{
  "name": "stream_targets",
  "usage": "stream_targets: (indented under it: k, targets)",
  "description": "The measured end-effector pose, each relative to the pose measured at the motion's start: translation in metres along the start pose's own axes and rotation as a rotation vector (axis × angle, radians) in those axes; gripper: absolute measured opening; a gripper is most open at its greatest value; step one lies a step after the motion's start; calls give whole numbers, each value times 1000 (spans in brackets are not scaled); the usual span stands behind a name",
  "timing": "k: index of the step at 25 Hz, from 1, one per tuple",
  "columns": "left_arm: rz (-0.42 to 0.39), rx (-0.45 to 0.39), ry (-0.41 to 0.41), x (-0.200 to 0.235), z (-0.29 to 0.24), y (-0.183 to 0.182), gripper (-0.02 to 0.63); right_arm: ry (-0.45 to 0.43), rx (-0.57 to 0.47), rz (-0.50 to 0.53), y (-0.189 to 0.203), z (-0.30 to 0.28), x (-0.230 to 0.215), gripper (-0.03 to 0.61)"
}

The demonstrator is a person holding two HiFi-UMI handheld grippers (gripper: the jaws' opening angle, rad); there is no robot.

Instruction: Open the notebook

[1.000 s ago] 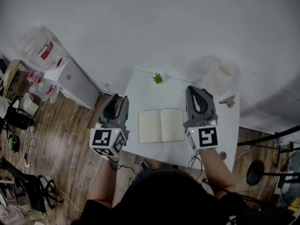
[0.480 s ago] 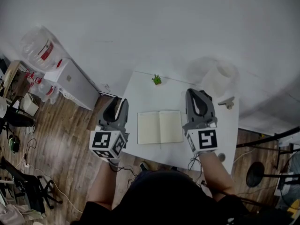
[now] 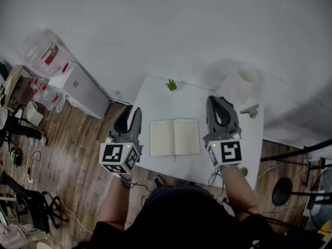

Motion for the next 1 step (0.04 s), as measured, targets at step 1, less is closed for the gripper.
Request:
stream_targets:
  k: [1]
  targets:
    - [0,1,-1,-2,-1,1,127,0,-3,-3,0,1,-2,5]
Point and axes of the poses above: the fingertips, and each gripper's own axes: z backward along the fingers, x to its left, y out of its underside, the point moved 4 cm from there along z, backward along the fingers
